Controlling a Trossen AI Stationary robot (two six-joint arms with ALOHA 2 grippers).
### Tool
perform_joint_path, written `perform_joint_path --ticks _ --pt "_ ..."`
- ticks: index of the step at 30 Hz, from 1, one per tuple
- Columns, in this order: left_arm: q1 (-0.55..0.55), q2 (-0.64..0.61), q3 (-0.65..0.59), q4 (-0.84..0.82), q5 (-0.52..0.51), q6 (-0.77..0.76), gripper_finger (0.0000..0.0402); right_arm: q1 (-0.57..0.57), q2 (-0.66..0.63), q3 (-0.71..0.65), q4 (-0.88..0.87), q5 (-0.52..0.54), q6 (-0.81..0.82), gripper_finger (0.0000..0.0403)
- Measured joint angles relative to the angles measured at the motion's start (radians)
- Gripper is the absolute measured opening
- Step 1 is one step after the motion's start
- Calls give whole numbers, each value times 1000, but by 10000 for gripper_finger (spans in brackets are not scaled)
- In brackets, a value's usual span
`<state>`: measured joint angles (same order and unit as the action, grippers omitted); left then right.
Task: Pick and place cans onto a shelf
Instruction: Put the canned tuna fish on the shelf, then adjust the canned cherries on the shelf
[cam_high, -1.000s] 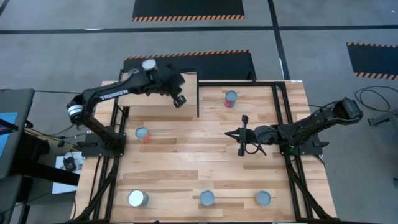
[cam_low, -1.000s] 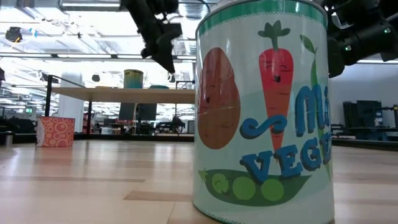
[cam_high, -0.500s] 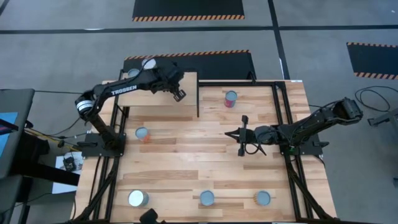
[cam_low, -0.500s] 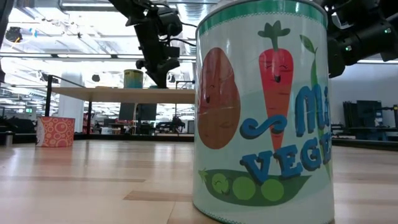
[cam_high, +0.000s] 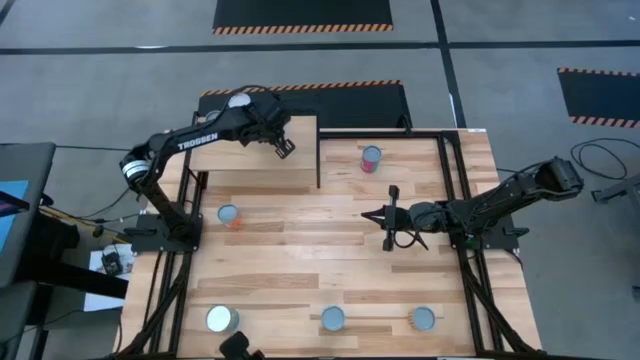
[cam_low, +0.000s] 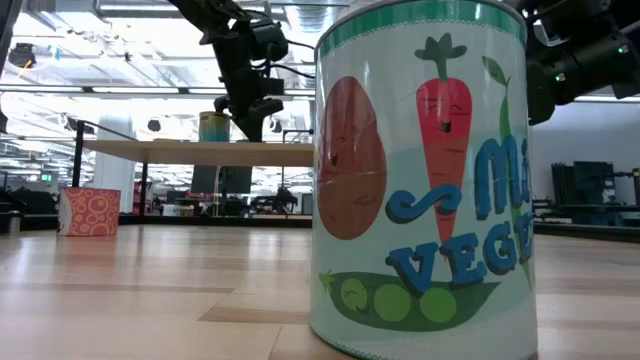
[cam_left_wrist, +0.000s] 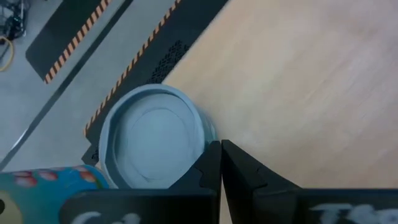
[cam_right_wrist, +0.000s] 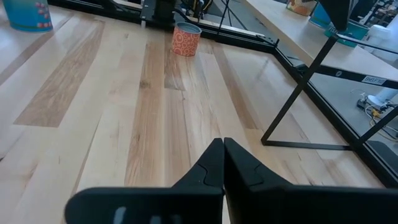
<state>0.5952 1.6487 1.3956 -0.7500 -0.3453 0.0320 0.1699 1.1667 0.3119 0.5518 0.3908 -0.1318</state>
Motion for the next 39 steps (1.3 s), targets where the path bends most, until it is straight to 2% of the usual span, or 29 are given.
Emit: perform_joint_path --ticks 8,11,16,24,39 --pt "-10 -145 0 -2 -27 12 0 0 0 0 -1 0 0 14" --pt "25 -206 0 -3 -61 12 0 0 0 0 0 0 0 16" --pt "115 -267 0 -3 -62 -3 0 0 0 0 3 0 1 15" --pt "275 -226 0 -48 38 -25 0 0 0 0 3 0 1 16" --pt "279 -214 2 -87 48 -23 0 0 0 0 2 0 1 15"
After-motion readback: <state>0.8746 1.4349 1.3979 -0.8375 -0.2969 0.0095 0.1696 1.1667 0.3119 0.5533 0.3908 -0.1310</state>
